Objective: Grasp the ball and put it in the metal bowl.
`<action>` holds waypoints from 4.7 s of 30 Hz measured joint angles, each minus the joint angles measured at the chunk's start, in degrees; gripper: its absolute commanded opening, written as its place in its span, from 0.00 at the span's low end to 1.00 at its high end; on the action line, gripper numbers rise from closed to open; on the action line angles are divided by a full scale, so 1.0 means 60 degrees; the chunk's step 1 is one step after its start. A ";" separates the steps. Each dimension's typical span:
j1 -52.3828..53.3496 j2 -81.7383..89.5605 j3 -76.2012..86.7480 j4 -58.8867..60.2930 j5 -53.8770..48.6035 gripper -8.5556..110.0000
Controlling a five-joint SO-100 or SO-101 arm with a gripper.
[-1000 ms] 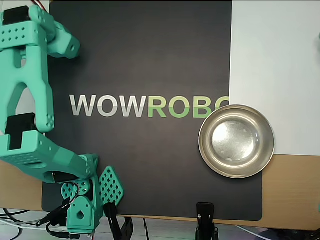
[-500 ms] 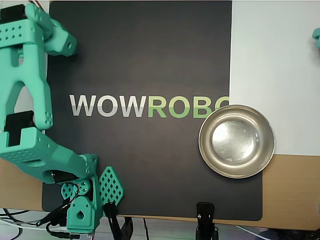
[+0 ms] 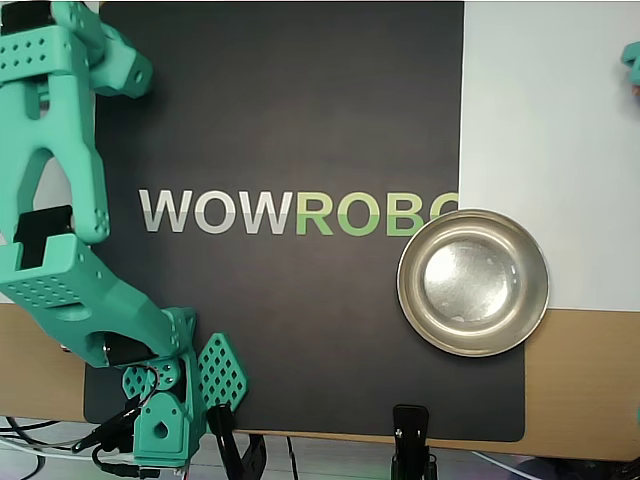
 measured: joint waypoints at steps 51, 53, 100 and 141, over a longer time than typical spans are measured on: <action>0.0176 -0.0776 -0.0337 -0.0015 -0.0015 0.64; 0.0132 -0.0820 -0.0586 0.0015 -0.0015 0.64; 0.1055 -0.0732 -0.1567 -0.0015 -0.0103 0.64; 0.0923 -0.2065 -0.2476 -0.0015 -0.0103 0.64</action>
